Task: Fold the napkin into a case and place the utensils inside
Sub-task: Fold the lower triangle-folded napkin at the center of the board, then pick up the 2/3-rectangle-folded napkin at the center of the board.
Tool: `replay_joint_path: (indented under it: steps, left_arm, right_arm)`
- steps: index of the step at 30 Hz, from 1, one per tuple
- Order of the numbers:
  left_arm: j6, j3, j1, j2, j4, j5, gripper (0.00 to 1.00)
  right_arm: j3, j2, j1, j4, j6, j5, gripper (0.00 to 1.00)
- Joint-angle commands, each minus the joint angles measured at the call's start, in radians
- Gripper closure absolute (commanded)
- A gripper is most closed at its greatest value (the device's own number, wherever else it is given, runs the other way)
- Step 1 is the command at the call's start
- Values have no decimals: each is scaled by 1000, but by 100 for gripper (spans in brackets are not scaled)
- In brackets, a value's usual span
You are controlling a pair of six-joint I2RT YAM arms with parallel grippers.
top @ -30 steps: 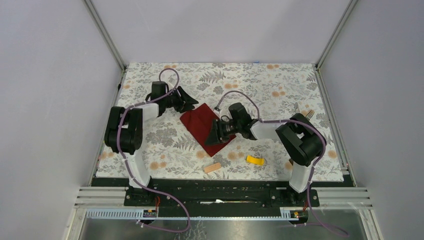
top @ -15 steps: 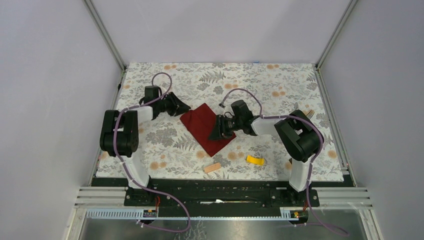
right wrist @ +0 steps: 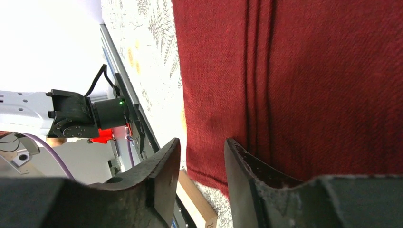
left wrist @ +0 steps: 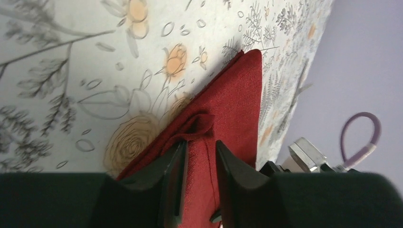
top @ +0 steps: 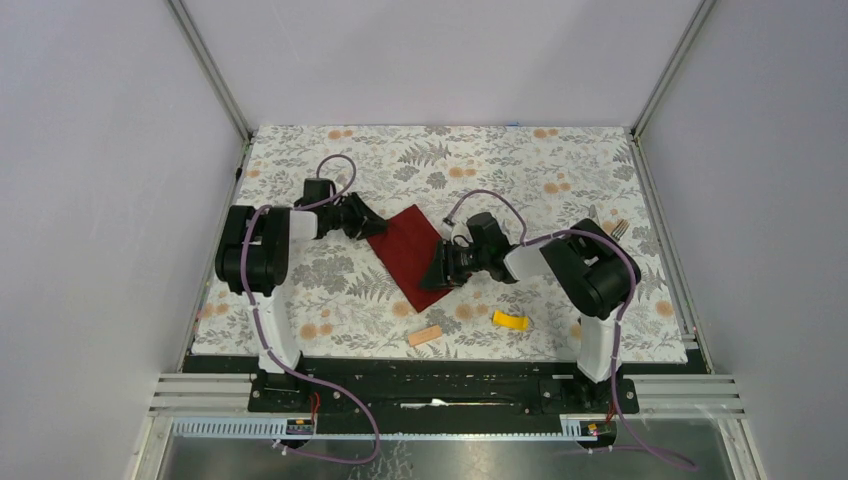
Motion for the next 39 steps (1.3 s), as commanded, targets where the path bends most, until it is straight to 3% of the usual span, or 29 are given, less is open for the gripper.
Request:
replay_joint_path:
  steps: [1, 4, 8, 11, 16, 19, 24, 31, 35, 39]
  left_arm:
    - [165, 106, -24, -4, -148, -167, 63]
    - [237, 167, -54, -92, -290, -224, 53]
    - [321, 211, -107, -224, -420, -323, 40]
    - [315, 152, -123, -326, -489, -394, 38]
    - [246, -108, -125, -523, -452, -420, 40]
    - [237, -218, -126, -579, -434, -431, 44]
    - [211, -265, -126, -505, -376, -417, 56]
    - [194, -162, -145, -274, -331, -443, 61]
    - [207, -71, -157, -195, -386, -481, 61]
    - [218, -151, -158, -369, -432, -646, 47]
  right_arm:
    - [18, -131, -5, -97, -9, 23, 50]
    - [58, -213, -57, -250, -70, 77, 41]
    - [72, -215, -177, -377, -138, 95, 37]
    - [66, -195, -229, -403, -169, 83, 36]
    - [66, -147, -240, -404, -187, 100, 36]
    - [65, -118, -238, -391, -199, 104, 43]
    - [42, -97, -234, -355, -189, 97, 57]
    - [-54, -126, -135, -212, -64, 137, 69]
    - [-143, -174, -19, -54, 99, 195, 70]
    - [-202, -287, 19, -43, 140, 225, 58]
